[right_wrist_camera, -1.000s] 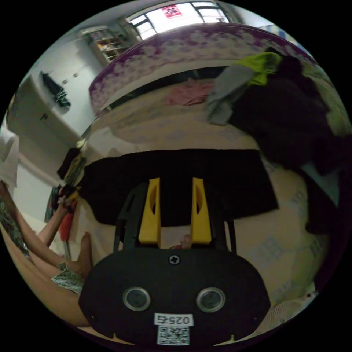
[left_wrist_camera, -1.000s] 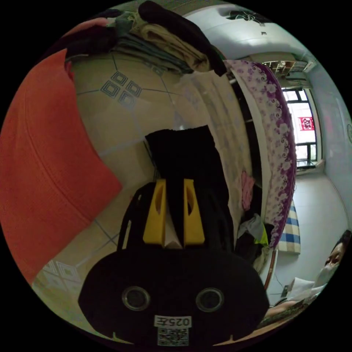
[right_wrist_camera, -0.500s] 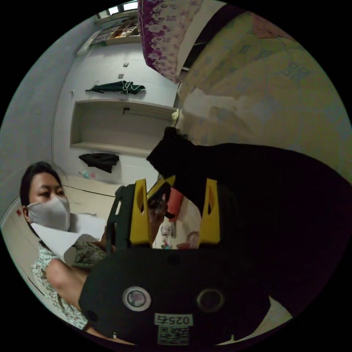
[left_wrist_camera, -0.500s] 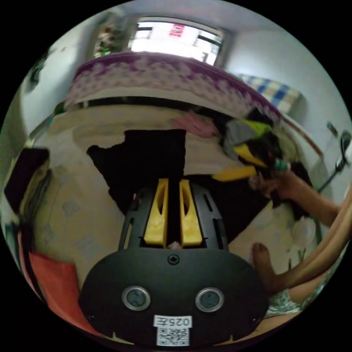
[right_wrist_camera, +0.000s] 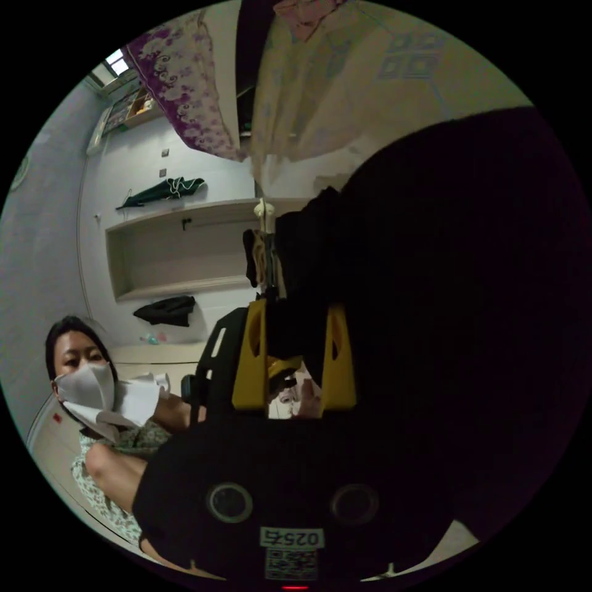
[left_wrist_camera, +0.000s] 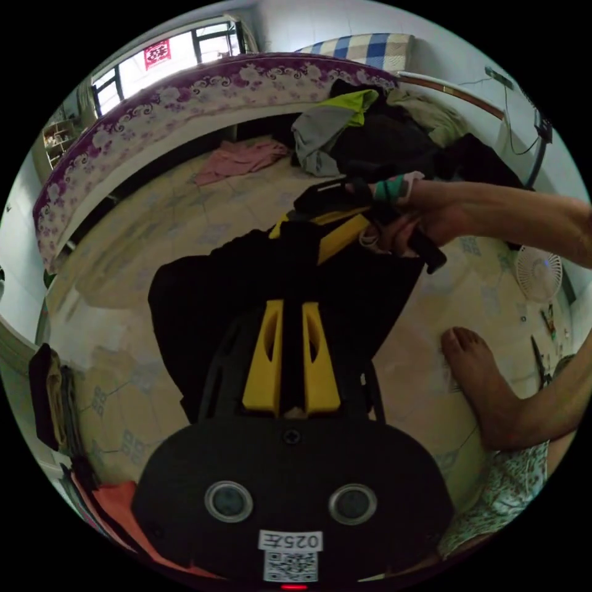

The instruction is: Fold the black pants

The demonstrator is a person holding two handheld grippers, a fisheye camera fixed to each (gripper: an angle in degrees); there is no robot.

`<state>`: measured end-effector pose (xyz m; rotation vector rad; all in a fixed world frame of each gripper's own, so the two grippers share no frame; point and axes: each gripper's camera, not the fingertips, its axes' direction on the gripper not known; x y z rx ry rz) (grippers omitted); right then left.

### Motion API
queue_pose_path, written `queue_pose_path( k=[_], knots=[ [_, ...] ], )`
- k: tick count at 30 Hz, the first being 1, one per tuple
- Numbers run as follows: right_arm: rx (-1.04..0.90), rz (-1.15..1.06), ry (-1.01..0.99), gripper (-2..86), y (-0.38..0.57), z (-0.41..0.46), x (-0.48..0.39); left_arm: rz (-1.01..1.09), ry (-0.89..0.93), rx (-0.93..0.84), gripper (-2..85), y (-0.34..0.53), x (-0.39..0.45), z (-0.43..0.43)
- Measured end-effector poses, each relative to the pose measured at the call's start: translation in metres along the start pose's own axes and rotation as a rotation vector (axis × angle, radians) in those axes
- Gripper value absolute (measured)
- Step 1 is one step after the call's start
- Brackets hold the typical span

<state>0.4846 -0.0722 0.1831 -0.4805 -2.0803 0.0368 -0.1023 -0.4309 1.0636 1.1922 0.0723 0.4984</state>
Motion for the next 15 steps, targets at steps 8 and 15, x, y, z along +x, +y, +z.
queue_pose_path(
  k=[8,15],
  knots=[
    [-0.148,-0.426,-0.14,12.1,-0.019,0.112,-0.128,-0.486,-0.302,0.176,1.0,0.029,-0.075,-0.032],
    [-0.198,-0.485,-0.12,13.5,0.005,0.139,-0.111,-1.395,-0.085,-0.025,-0.8,0.179,-0.189,0.036]
  ],
)
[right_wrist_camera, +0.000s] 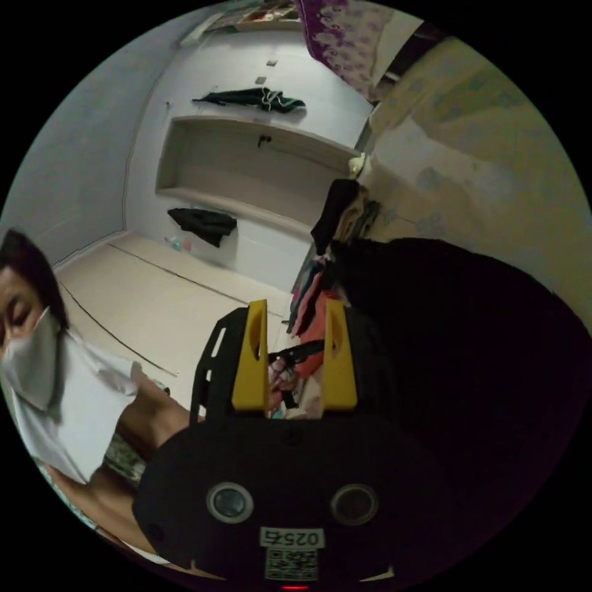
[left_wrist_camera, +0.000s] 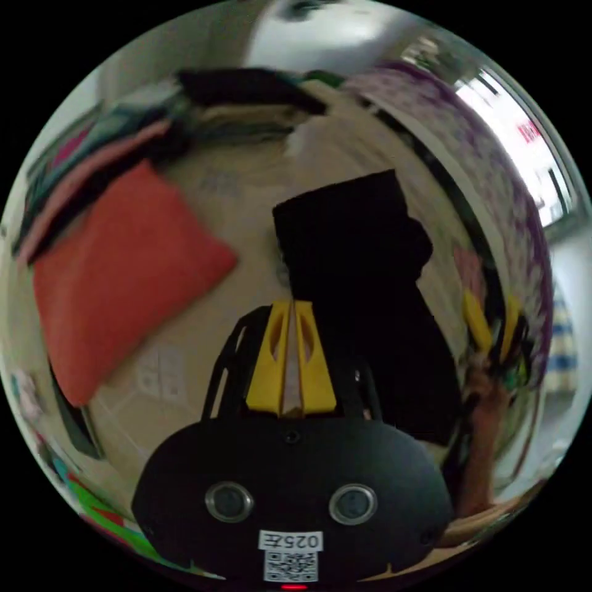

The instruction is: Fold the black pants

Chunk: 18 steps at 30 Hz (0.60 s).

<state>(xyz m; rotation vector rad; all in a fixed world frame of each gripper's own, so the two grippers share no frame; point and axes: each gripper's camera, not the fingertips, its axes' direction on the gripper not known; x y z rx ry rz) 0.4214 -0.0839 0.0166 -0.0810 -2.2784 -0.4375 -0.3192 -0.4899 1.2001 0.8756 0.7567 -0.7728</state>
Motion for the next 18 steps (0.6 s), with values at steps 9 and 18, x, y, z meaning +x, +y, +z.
queue_pose_path(
  k=[9,18],
  knots=[
    [0.682,0.283,0.738,18.0,0.259,-0.226,-0.072,0.909,0.45,0.141,3.5,-0.002,0.183,0.041],
    [1.026,0.564,0.824,20.6,0.39,-0.305,-0.078,1.842,0.619,-0.59,9.6,0.129,0.529,0.257]
  ],
)
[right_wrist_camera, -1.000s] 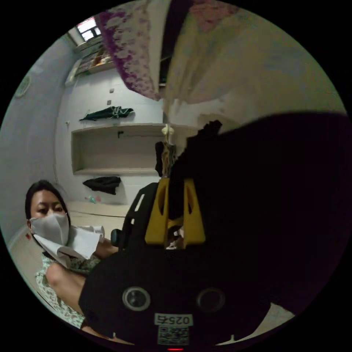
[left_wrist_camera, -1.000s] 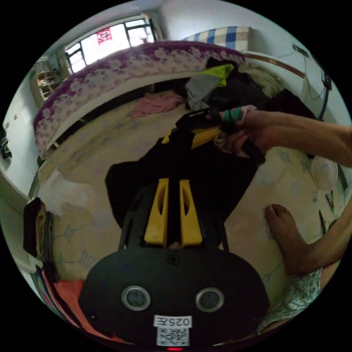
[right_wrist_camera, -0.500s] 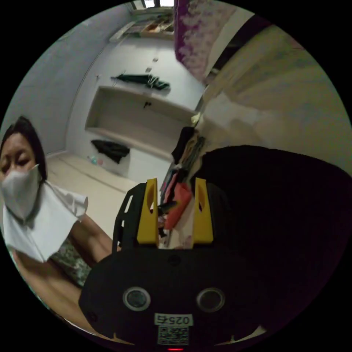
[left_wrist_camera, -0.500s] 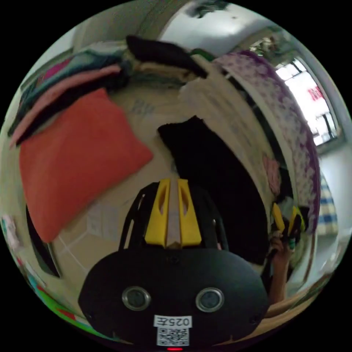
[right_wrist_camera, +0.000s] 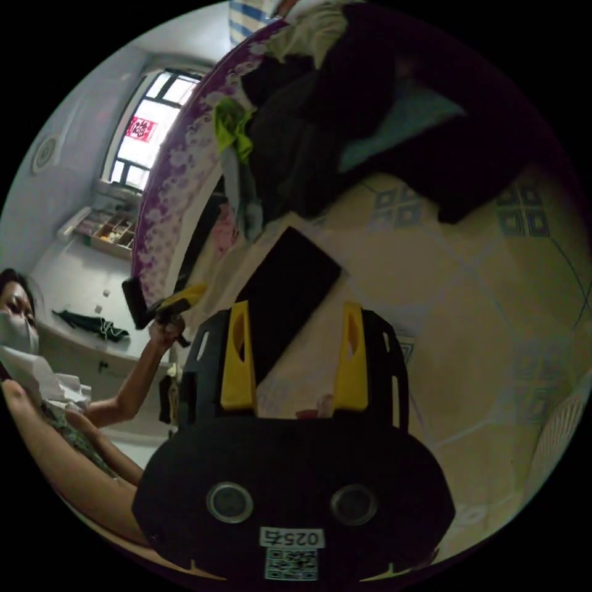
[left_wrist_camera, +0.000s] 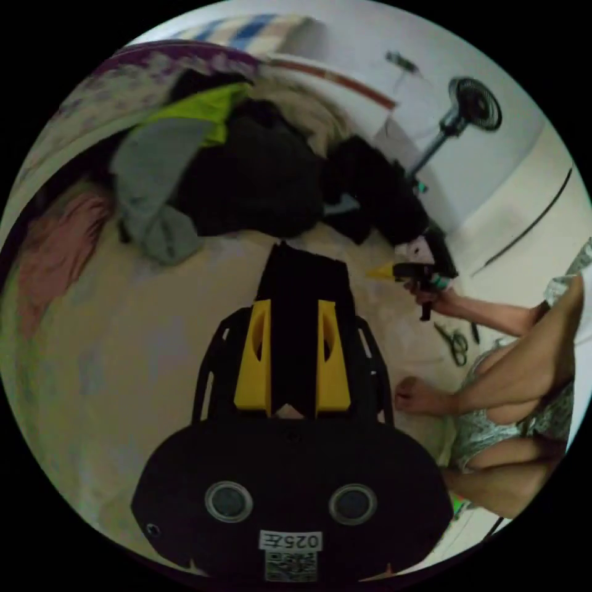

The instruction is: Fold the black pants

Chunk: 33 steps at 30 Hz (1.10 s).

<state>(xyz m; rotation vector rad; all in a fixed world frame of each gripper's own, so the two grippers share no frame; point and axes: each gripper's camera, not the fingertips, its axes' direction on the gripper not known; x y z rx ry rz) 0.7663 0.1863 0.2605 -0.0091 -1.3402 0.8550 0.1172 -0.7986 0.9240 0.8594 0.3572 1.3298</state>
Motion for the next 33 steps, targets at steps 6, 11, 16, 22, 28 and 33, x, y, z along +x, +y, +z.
queue_pose_path(
  k=[6,11,16,22,28,33],
  knots=[
    [-0.007,0.041,-0.097,19.0,-0.007,0.005,0.016,0.062,0.138,-0.275,9.2,-0.114,-0.054,0.117],
    [-0.001,0.036,-0.084,16.1,-0.01,0.009,0.012,0.083,0.068,-0.349,7.7,-0.142,-0.074,0.158],
    [-0.052,0.047,-0.031,8.2,-0.007,0.02,0.007,0.14,0.064,-0.356,1.3,-0.146,-0.081,0.17],
    [-0.071,0.077,-0.028,-0.1,-0.01,0.015,0.015,0.08,0.083,-0.357,-1.3,-0.157,-0.093,0.173],
    [0.102,-0.107,0.015,-0.7,-0.026,-0.046,-0.03,0.118,0.099,-0.174,-1.5,-0.189,-0.069,0.133],
    [0.022,-0.384,0.003,-0.7,-0.011,-0.036,-0.113,0.168,0.15,0.03,-1.5,-0.135,-0.072,0.025]
  ],
)
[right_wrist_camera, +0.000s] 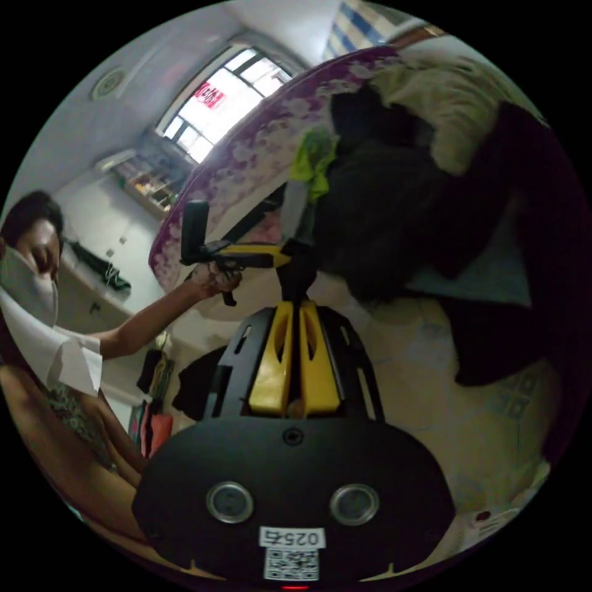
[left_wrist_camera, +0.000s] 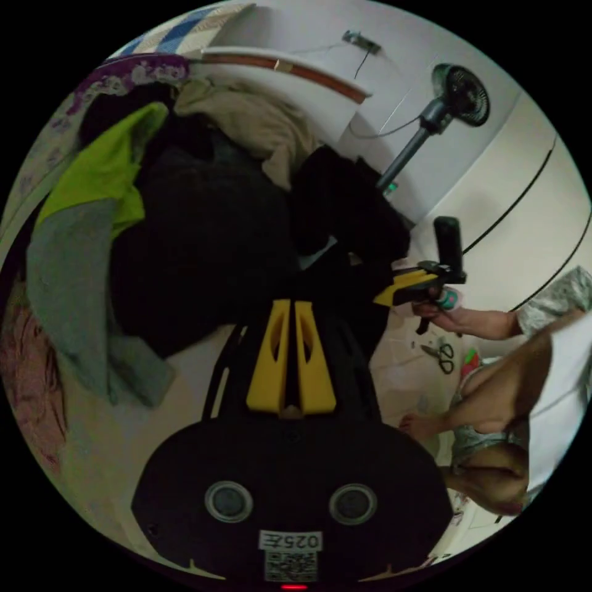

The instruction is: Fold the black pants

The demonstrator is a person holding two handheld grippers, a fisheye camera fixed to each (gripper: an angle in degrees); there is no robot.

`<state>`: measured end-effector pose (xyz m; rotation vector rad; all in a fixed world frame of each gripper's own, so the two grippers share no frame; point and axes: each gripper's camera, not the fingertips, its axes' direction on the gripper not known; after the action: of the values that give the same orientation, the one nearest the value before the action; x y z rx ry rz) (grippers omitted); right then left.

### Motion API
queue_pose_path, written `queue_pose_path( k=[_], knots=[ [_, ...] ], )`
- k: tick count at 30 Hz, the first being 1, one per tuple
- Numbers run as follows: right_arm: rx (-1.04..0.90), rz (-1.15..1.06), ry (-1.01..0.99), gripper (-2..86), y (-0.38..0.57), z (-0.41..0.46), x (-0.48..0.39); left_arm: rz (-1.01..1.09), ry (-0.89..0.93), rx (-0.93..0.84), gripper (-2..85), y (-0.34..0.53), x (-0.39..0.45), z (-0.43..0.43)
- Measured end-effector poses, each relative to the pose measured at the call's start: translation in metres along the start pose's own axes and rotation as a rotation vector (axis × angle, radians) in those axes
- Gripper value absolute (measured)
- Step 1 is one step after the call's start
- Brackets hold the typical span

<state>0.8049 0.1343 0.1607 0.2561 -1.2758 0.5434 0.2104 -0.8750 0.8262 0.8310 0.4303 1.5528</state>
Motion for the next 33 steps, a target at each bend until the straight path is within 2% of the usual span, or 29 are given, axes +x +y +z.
queue_pose_path(
  k=[6,10,13,15,18,20,22,24,27,29,30,33],
  knots=[
    [-0.093,-0.177,-0.409,-0.6,0.025,0.077,-0.119,-0.088,-0.087,0.103,-1.5,0.166,0.052,-0.149],
    [-0.215,-0.361,-0.61,-0.5,0.06,0.148,-0.225,-0.209,-0.209,0.286,-1.5,0.306,0.115,-0.233],
    [-0.291,-0.542,-0.569,0.0,0.094,0.207,-0.298,-0.358,-0.349,0.439,-1.0,0.402,0.15,-0.264],
    [-0.333,-0.629,-0.524,0.8,0.119,0.25,-0.334,-0.505,-0.432,0.471,0.4,0.455,0.159,-0.268],
    [-0.534,-0.755,-0.549,6.8,0.167,0.327,-0.379,-0.822,-0.468,0.561,5.4,0.54,0.17,-0.271],
    [-0.748,-0.875,-0.507,12.8,0.209,0.382,-0.399,-1.009,-0.526,0.675,7.3,0.595,0.196,-0.279],
    [-0.841,-0.887,-0.449,13.9,0.223,0.401,-0.401,-1.12,-0.604,0.763,7.2,0.622,0.226,-0.289],
    [-0.789,-0.91,-0.461,13.8,0.221,0.394,-0.395,-1.177,-0.638,0.85,6.4,0.637,0.26,-0.296],
    [-0.753,-0.842,-0.686,14.5,0.198,0.373,-0.368,-1.181,-0.638,0.914,6.3,0.629,0.314,-0.288],
    [-0.721,-0.662,-0.81,14.5,0.165,0.361,-0.327,-1.156,-0.624,0.892,6.3,0.599,0.353,-0.268],
    [-0.693,-0.625,-0.805,14.4,0.156,0.358,-0.314,-1.153,-0.626,0.892,6.3,0.59,0.362,-0.261],
    [-0.554,-0.583,-0.524,17.6,0.111,0.347,-0.253,-1.143,-0.66,0.857,6.6,0.535,0.399,-0.222]
  ],
)
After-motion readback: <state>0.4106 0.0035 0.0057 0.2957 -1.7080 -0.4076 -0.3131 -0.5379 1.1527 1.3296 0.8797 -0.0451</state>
